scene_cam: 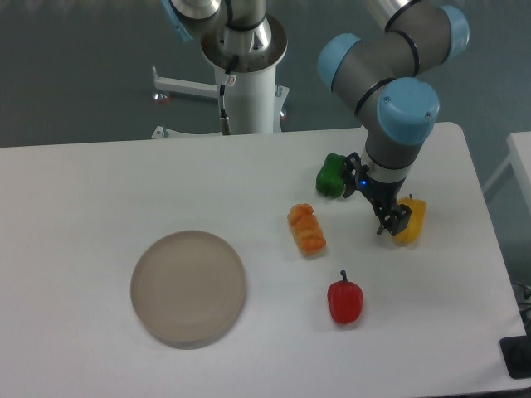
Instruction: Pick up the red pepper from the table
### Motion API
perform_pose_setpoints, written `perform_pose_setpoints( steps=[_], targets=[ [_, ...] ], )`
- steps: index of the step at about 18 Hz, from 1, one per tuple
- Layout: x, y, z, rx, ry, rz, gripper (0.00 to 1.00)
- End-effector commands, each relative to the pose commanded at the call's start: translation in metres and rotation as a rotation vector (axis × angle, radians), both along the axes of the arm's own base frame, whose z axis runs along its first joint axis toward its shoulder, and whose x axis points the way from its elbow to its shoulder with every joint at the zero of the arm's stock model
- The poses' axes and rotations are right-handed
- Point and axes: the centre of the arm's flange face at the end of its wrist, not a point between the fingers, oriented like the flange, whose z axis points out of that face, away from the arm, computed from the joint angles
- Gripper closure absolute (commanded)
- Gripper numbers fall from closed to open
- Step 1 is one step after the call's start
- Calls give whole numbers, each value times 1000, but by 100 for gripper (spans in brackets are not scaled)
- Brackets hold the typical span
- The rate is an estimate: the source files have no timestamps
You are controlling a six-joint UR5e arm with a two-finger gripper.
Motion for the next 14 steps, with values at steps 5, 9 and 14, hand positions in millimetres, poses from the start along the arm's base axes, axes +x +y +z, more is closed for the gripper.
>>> perform_pose_setpoints(
  steps=[5,9,14],
  targets=[
    [1,-1,-1,0,-4,0,0],
    [-2,0,-2,12,-10,44,0],
    [-1,17,0,22,-4,254,0]
  ],
)
